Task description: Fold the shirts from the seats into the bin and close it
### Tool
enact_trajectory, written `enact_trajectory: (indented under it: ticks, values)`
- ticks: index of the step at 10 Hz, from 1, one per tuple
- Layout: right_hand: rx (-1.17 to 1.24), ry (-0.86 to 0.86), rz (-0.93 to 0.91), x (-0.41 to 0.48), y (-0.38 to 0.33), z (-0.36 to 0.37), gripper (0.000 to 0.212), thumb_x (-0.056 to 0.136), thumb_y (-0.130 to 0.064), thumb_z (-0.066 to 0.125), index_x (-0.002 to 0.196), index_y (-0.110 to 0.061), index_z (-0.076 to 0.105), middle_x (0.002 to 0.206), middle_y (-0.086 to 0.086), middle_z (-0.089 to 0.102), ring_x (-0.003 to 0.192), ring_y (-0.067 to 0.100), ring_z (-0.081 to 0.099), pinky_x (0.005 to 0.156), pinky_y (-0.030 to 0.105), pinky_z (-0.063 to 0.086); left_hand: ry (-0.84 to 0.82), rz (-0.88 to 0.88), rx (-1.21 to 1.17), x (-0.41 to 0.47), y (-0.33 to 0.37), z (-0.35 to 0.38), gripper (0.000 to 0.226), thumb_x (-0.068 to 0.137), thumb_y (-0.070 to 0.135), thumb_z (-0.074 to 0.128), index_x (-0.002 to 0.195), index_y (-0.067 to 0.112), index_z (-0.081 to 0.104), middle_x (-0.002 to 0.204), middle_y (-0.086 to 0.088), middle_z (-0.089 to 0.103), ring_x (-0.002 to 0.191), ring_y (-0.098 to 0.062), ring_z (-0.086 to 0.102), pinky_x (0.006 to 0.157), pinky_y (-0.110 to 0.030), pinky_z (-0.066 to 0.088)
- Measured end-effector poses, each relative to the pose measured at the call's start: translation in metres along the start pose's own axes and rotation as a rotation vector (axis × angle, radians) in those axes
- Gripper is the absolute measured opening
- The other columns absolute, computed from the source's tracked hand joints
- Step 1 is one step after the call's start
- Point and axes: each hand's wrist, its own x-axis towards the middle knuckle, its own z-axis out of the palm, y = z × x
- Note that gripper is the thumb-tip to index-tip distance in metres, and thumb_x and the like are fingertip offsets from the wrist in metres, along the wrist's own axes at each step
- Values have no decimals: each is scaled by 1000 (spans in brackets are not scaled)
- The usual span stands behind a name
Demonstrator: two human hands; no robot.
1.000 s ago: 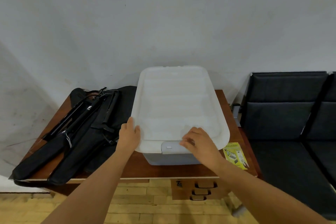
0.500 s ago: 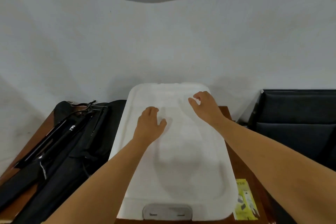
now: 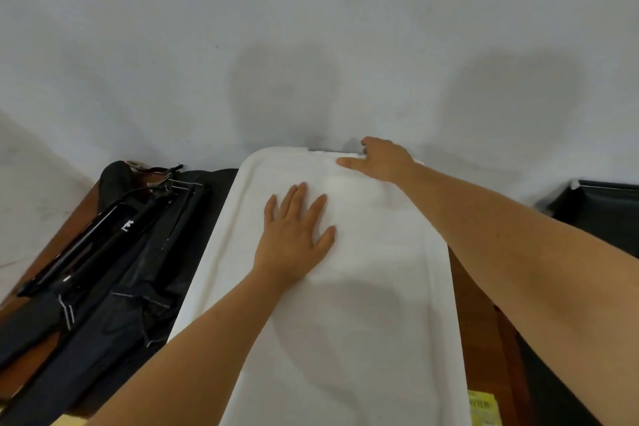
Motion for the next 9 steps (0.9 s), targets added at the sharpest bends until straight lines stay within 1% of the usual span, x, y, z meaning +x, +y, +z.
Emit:
enact_trajectory:
  ticks: [1, 2, 3, 4, 5, 6, 7, 8, 9]
  values:
    - [-56, -119, -26, 23, -1, -7, 90, 78, -80, 55, 135, -11, 52, 139, 8, 56, 124, 30, 54, 99, 40, 44, 6, 11, 2, 4, -1, 2, 70, 95, 63, 23, 154, 27, 36, 165, -11, 23, 154, -26, 16, 123, -52, 7]
    - [-11, -184, -59, 31, -3, -16, 60, 80, -67, 67, 95, -10, 57, 99, 3, 58, 91, 24, 55, 72, 30, 42, -1, 8, 19, 4, -2, 2, 70, 96, 63, 21, 155, 28, 33, 166, -10, 19, 154, -24, 13, 124, -50, 3]
    - [110, -174, -68, 32, 0, -15, 47, 80, -53, 76, 82, -10, 57, 72, 0, 48, 66, 17, 47, 54, 24, 30, 10, 9, 35, 4, -4, 5, 68, 97, 62, 24, 154, 27, 35, 165, -11, 22, 154, -25, 17, 124, -51, 6]
    - [107, -114, -133, 28, 4, -8, 41, 83, -53, 73, 76, -13, 64, 68, -1, 50, 70, 20, 52, 56, 25, 34, 51, 6, 33, 4, -3, 9, 66, 97, 60, 29, 151, 25, 41, 162, -13, 29, 151, -27, 24, 122, -53, 12]
    - [34, -13, -167, 22, 5, 0, 34, 88, -56, 65, 72, -26, 60, 77, -4, 54, 81, 22, 56, 69, 32, 41, 57, 13, 28, 4, -2, 8, 66, 97, 61, 29, 151, 25, 42, 162, -13, 29, 151, -27, 24, 122, -52, 10]
    - [5, 88, -186, 16, 4, 9, 40, 95, -52, 56, 102, -15, 68, 98, 5, 63, 95, 27, 62, 76, 33, 43, 9, -3, 28, 4, -2, 4, 69, 96, 63, 23, 154, 28, 35, 165, -10, 21, 154, -24, 15, 124, -48, 2]
    - [-54, 128, -211, 7, 1, 16, 36, 102, -41, 47, 111, -11, 65, 110, 11, 62, 99, 31, 61, 83, 38, 43, -21, -24, 11, 6, -2, -1, 71, 94, 66, 20, 156, 31, 30, 167, -7, 17, 155, -20, 10, 124, -46, -2]
    - [8, 185, -203, -12, -4, 17, 32, 100, -32, 51, 118, -7, 63, 115, 15, 61, 107, 33, 60, 92, 38, 44, -77, -45, -75, 6, -2, -4, 77, 88, 69, 18, 155, 34, 30, 167, -2, 14, 155, -16, 6, 124, -41, -6]
    - [149, 238, -174, -35, -6, 18, 41, 99, -29, 56, 131, -4, 58, 129, 15, 56, 122, 30, 53, 104, 31, 37, -165, -168, -390, 14, -10, -28, 64, 93, 62, 40, 147, 29, 46, 162, 5, 29, 151, -14, 21, 123, -35, 8]
